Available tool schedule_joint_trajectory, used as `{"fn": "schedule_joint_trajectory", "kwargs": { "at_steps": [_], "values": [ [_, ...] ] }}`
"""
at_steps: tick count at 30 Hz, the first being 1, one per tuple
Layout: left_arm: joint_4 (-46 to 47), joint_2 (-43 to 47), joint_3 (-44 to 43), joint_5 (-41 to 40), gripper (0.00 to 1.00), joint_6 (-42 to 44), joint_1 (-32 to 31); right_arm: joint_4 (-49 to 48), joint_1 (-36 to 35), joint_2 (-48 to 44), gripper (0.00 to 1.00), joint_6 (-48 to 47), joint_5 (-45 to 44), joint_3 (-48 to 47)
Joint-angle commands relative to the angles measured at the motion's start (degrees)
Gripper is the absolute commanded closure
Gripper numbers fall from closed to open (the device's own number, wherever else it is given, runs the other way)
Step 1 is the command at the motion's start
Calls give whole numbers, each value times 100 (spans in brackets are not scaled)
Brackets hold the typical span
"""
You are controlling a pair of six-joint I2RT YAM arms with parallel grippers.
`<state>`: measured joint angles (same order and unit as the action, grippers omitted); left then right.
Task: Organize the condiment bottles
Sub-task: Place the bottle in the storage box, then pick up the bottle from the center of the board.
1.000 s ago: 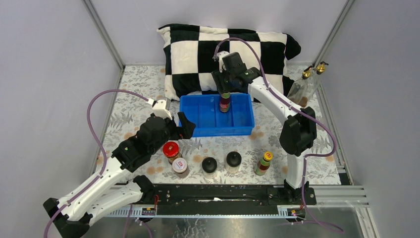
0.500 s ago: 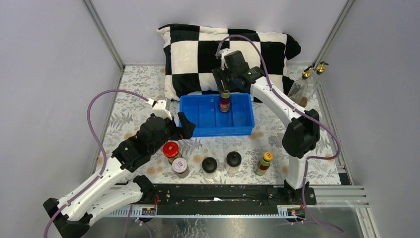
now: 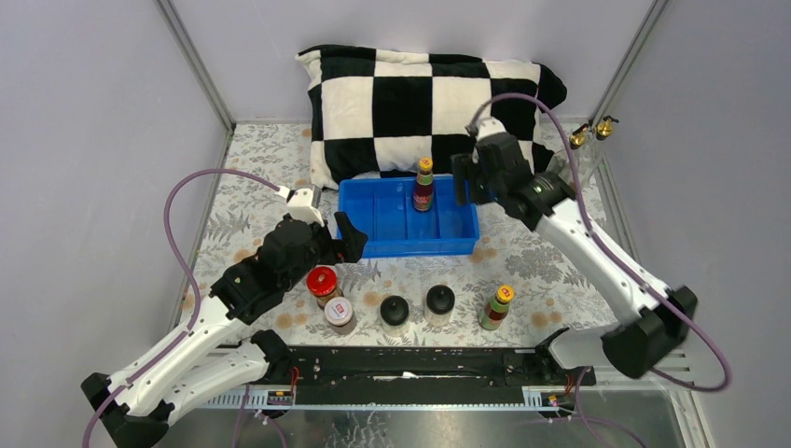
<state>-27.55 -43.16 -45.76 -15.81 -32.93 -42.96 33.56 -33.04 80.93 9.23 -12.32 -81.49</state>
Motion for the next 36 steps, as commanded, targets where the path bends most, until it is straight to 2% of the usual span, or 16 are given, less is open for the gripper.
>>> {"fn": "schedule_joint_trajectory", "kwargs": {
  "at_steps": [1, 6, 12, 24, 36],
  "values": [
    [-34, -4, -21, -10, 1, -56, 35, 652, -58, -899, 25, 456, -428, 744],
    [-36, -24, -36, -21, 1, -76, 34, 1432, -60, -1599, 25, 579, -490, 1026],
    [-51, -19, -66, 23, 1, -104, 33, 1887, -54, -2103, 24, 672, -373, 1030],
    [-284, -220, -315, 57, 1, -62, 38, 1867, -54, -2366, 24, 591, -320, 1058],
    [-703, 206, -245, 762, 1, -191, 34, 1710, -54, -2320, 24, 652, -180, 755]
  ]
}}
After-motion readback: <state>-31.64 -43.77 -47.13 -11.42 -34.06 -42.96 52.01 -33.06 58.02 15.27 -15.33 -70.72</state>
